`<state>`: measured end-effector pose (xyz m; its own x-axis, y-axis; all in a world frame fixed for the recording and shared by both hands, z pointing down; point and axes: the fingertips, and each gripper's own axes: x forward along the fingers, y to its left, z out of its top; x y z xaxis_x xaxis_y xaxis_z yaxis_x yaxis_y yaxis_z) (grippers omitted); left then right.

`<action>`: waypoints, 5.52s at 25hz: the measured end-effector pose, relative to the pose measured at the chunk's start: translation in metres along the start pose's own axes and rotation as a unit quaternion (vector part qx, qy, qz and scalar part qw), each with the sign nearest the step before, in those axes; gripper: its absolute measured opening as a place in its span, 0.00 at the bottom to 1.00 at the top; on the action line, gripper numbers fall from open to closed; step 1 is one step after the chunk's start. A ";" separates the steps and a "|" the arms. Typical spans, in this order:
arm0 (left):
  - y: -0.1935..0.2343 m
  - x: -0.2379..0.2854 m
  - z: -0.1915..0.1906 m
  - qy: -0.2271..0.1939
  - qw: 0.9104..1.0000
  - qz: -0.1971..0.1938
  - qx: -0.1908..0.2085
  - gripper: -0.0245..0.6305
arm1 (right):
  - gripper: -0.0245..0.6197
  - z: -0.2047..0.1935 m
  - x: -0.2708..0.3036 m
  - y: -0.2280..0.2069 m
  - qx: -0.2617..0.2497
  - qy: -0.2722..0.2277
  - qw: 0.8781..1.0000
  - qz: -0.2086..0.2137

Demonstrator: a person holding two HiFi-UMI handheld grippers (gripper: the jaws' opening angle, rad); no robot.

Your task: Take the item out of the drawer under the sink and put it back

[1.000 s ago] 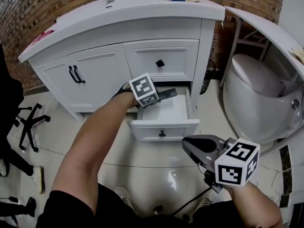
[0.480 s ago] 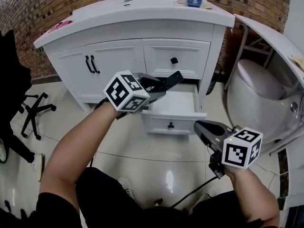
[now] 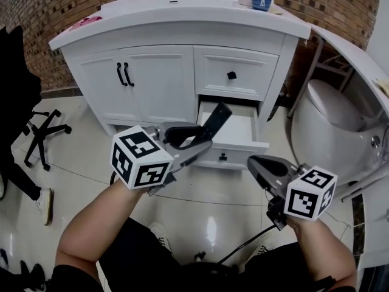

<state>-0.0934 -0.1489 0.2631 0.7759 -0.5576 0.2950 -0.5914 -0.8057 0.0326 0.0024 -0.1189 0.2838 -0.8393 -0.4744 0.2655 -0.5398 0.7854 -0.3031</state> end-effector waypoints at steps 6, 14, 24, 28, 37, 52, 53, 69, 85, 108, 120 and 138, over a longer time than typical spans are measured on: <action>-0.028 -0.022 0.004 -0.061 0.997 -0.012 -0.040 0.29 | 0.04 -0.001 -0.005 0.009 -0.004 -0.001 1.000 0.011; -0.036 -0.035 -0.009 -0.062 0.997 -0.007 -0.048 0.29 | 0.04 -0.003 -0.007 0.004 0.005 0.004 1.000 0.003; -0.032 -0.032 -0.019 -0.047 0.998 0.001 -0.053 0.29 | 0.04 -0.007 -0.007 -0.002 0.006 0.007 1.000 -0.005; -0.033 -0.028 -0.019 -0.049 0.997 -0.002 -0.053 0.29 | 0.04 -0.009 -0.007 -0.003 0.007 0.011 1.000 -0.006; -0.030 -0.025 -0.023 -0.039 0.998 0.002 -0.049 0.29 | 0.04 -0.009 -0.005 -0.002 0.008 0.014 1.000 -0.006; -0.026 -0.020 -0.030 -0.026 0.999 0.014 -0.041 0.29 | 0.04 -0.012 -0.003 0.000 0.004 0.016 1.000 -0.005; -0.025 -0.019 -0.031 -0.025 0.999 0.015 -0.040 0.29 | 0.04 -0.013 -0.003 0.000 0.004 0.017 1.000 -0.005; 0.015 0.003 -0.015 0.065 0.988 0.077 0.119 0.29 | 0.04 -0.016 0.003 0.003 0.002 0.022 1.000 0.004; 0.073 0.089 -0.040 0.189 0.951 0.072 0.235 0.29 | 0.04 -0.021 0.006 -0.008 0.014 0.027 0.999 0.012; 0.150 0.219 -0.126 0.358 0.880 -0.021 0.313 0.29 | 0.04 -0.026 0.007 -0.043 0.035 0.036 0.999 0.005; 0.159 0.256 -0.182 0.420 0.858 -0.079 0.286 0.29 | 0.04 -0.037 0.004 -0.055 0.047 0.052 0.998 0.003; 0.149 0.271 -0.182 0.390 0.868 -0.107 0.286 0.30 | 0.04 -0.034 -0.001 -0.051 0.049 0.047 0.998 0.009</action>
<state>-0.0112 -0.3834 0.5213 0.3373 -0.2569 0.9057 -0.0724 -0.9663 -0.2471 0.0328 -0.1455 0.3300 -0.8414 -0.4179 0.3427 -0.5327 0.7482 -0.3955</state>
